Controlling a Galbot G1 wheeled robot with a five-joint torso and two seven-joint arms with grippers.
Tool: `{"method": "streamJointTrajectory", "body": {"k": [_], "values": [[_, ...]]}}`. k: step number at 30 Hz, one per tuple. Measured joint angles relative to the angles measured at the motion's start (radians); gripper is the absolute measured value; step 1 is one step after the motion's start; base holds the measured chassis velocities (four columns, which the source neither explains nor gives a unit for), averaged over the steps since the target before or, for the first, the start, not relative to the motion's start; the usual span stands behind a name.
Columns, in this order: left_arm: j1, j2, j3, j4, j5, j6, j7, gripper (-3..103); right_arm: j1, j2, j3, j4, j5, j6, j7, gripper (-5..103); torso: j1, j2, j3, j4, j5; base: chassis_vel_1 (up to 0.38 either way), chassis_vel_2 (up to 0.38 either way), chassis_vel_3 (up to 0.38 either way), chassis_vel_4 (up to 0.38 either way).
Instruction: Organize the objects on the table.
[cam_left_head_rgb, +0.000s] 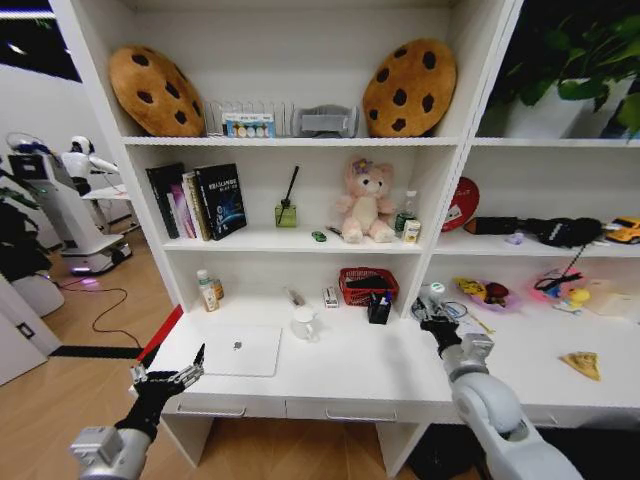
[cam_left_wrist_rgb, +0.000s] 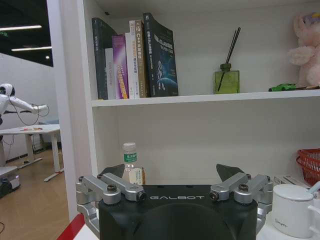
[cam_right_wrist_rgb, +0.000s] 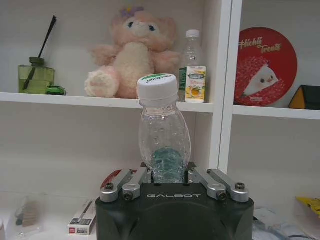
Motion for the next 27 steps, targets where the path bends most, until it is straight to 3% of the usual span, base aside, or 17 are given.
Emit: {"method": "streamJointTrajectory", "body": {"k": [5, 15, 27], "values": [[0.0, 0.0, 0.0, 0.0, 0.0, 0.0, 0.0, 100, -0.024, 0.001, 0.023, 0.043, -0.009, -0.031, -0.053, 27, 0.0, 0.0, 0.0, -0.0001, -0.0001, 0.0, 0.0, 0.0, 0.0], [0.0, 0.0, 0.0, 0.0, 0.0, 0.0, 0.0, 100, -0.04, 0.004, 0.041, 0.054, -0.011, -0.047, -0.06, 27, 0.0, 0.0, 0.0, 0.0, -0.0005, -0.014, -0.01, 0.01, 0.017], [0.0, 0.0, 0.0, 0.0, 0.0, 0.0, 0.0, 100, -0.042, 0.012, 0.025, 0.052, -0.023, -0.041, -0.056, 27, 0.0, 0.0, 0.0, 0.0001, -0.0003, -0.178, -0.184, 0.171, 0.183]]}}
